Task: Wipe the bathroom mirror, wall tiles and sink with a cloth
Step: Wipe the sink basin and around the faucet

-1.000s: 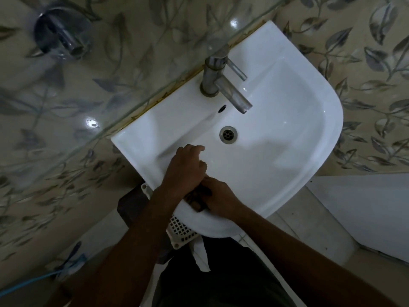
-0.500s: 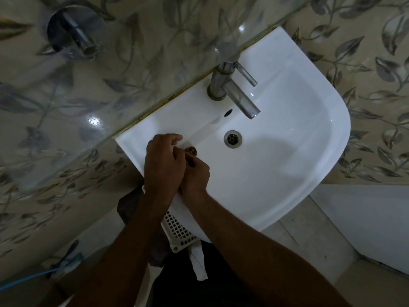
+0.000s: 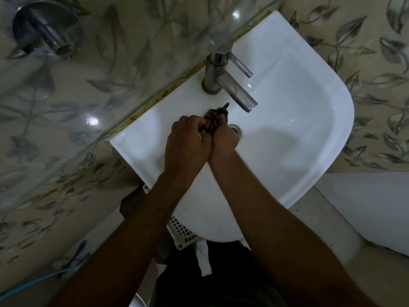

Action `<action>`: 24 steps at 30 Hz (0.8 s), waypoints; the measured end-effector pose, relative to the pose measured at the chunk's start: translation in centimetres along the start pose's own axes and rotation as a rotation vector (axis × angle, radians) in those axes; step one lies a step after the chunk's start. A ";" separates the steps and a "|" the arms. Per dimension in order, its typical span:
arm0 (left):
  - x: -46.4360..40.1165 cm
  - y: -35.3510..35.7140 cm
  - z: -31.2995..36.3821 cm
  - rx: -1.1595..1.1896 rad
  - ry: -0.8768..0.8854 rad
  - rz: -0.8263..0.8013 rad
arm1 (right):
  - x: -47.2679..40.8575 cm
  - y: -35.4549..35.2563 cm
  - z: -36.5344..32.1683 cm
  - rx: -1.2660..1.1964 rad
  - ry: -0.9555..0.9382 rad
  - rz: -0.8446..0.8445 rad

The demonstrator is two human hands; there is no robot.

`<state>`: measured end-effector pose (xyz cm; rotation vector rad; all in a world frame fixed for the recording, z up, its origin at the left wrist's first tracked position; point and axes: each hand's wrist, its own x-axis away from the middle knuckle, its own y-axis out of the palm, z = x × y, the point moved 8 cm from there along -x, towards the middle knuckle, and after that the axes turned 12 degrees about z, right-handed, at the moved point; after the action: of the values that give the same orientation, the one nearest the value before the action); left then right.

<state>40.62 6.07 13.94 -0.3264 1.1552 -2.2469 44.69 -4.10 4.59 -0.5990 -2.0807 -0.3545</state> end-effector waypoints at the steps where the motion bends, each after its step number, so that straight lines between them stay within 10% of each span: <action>1: -0.3 0.0 0.3 0.010 -0.007 0.009 | 0.0 -0.2 0.3 0.080 -0.034 -0.001; 20: -0.9 4.1 4.7 0.072 0.029 -0.144 | -4.2 0.8 -7.0 0.042 -0.145 -0.106; 24: -0.7 5.8 5.9 0.109 0.026 -0.215 | -7.8 2.0 -15.8 0.186 -0.483 0.034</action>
<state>46.17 -0.04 12.79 -0.3947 1.0486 -2.4964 60.45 -11.98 6.65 -0.6522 -2.5238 0.0114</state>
